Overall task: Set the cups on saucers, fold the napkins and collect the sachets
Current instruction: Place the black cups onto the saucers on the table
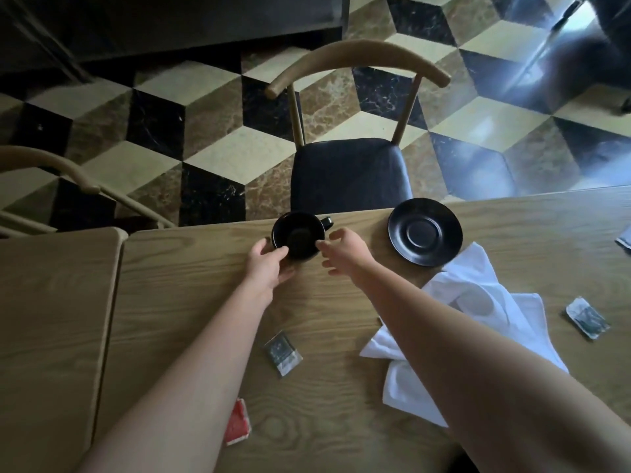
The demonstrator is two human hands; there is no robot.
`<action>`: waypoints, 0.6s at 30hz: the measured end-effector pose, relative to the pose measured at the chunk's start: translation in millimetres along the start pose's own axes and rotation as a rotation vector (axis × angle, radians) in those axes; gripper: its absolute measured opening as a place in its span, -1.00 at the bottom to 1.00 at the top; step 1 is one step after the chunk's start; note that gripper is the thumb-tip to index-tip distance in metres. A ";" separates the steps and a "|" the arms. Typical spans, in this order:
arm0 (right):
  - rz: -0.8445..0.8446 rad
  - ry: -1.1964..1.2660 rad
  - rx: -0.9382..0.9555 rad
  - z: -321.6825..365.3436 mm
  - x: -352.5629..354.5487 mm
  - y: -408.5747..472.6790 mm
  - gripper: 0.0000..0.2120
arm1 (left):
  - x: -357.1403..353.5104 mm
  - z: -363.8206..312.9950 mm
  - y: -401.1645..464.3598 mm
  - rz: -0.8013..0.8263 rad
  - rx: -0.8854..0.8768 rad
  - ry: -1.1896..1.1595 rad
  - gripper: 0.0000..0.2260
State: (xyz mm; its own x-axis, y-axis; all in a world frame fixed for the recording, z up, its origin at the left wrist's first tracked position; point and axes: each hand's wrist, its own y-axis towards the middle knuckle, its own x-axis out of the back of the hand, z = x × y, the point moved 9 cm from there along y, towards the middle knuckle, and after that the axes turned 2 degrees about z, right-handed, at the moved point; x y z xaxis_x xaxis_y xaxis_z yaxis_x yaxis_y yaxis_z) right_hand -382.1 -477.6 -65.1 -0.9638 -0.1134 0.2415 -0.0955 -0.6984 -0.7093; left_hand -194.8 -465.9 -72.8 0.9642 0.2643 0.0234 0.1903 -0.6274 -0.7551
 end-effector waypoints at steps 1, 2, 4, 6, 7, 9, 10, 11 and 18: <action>0.005 -0.011 0.000 1.1 -2.3 2.7 -0.60 | -1.3 -1.1 1.9 0.018 0.015 -0.002 -0.42; 0.014 -0.022 0.003 1.7 -5.0 5.4 -0.59 | -3.4 -1.1 3.4 0.041 0.035 0.003 -0.43; 0.051 -0.027 0.002 0.3 -11.9 8.6 -0.60 | -7.0 0.3 5.3 0.087 0.073 0.009 -0.43; 0.093 -0.005 -0.011 -3.9 -18.4 9.8 -0.62 | -8.3 -0.5 5.7 0.089 0.078 -0.004 -0.42; 0.101 0.010 -0.015 -6.1 -19.9 9.7 -0.64 | -9.1 -1.6 5.0 0.080 0.071 -0.014 -0.40; 0.069 0.038 0.000 -8.1 -15.7 8.9 -0.72 | -13.4 -2.8 2.5 0.063 0.048 -0.027 -0.38; 0.034 0.050 0.016 -8.3 -9.2 8.0 -0.75 | -18.0 -3.8 0.5 0.062 0.030 -0.022 -0.39; -0.006 0.066 0.034 -8.4 0.2 6.9 -0.77 | -24.8 -5.2 -1.3 0.069 0.011 -0.009 -0.41; -0.223 0.114 0.098 -23.3 109.2 -5.6 -0.82 | -125.3 -11.4 -18.1 0.209 -0.073 0.095 -0.46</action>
State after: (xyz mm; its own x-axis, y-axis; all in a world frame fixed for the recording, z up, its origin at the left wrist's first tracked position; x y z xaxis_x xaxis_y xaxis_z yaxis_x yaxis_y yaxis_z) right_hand -492.7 -469.5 -50.2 -0.9440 0.1268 0.3046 -0.2890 -0.7629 -0.5783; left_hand -317.0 -496.0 -54.6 0.9964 0.0551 -0.0641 -0.0056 -0.7136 -0.7006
